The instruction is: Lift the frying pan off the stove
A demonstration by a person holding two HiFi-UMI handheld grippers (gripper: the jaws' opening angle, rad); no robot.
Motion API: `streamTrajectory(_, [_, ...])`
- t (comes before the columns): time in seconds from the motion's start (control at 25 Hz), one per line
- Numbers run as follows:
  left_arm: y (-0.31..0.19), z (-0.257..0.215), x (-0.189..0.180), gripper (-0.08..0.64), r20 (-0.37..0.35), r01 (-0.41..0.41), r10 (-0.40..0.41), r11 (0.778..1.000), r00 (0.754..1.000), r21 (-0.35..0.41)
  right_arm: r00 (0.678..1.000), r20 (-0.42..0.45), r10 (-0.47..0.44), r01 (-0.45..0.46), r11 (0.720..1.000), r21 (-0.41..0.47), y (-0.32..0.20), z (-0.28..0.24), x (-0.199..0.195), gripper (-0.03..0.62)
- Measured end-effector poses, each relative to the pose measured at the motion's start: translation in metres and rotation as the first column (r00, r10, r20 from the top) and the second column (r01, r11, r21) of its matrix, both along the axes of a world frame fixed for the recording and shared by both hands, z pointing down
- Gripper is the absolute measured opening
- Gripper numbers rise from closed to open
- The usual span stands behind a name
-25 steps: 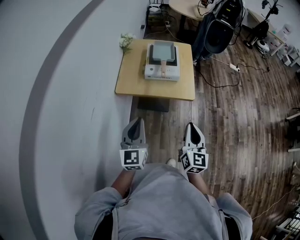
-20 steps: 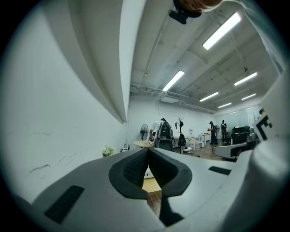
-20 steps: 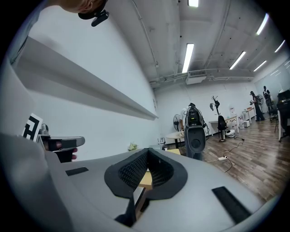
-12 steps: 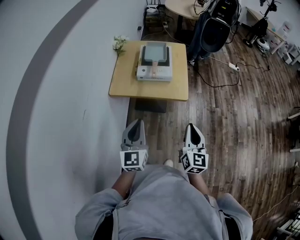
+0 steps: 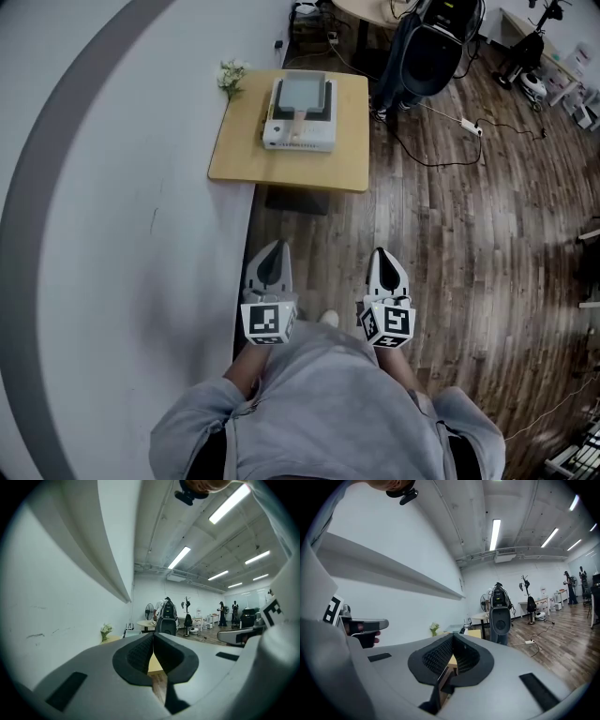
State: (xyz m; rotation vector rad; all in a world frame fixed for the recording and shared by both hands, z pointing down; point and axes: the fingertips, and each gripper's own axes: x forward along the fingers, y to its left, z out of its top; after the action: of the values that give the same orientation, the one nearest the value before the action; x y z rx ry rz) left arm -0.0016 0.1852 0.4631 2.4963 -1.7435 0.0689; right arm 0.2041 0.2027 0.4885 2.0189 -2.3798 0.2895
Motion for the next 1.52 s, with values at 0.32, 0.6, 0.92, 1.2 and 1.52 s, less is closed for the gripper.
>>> streamTrajectory(0.32, [-0.014, 0.003, -0.005, 0.003, 0.007, 0.012, -0.011, 1.000, 1.000, -0.010, 1.000, 0.010, -0.010, 0.010, 1.000, -0.001, -0.019, 0.002, -0.005, -0.002])
streamTrajectory(0.6, [-0.060, 0.002, -0.013, 0.003, -0.015, -0.001, 0.001, 1.000, 1.000, -0.005, 1.000, -0.009, 0.003, -0.003, 1.000, -0.009, -0.056, 0.002, -0.014, -0.002])
streamTrajectory(0.92, [-0.146, -0.002, -0.044, 0.003, -0.057, -0.017, 0.018, 1.000, 0.998, 0.010, 0.999, -0.026, 0.034, -0.034, 0.999, 0.006, -0.135, -0.008, -0.039, -0.002])
streamTrajectory(1.2, [-0.200, -0.005, -0.079, 0.003, -0.061, -0.037, 0.038, 0.999, 0.997, 0.017, 0.998, -0.025, 0.054, -0.054, 0.998, 0.008, -0.186, -0.012, -0.072, -0.002])
streamTrajectory(1.52, [-0.244, 0.002, -0.109, 0.003, -0.080, -0.034, 0.033, 0.999, 0.996, -0.002, 0.997, -0.047, 0.068, -0.069, 0.997, -0.018, -0.223, -0.005, -0.094, -0.002])
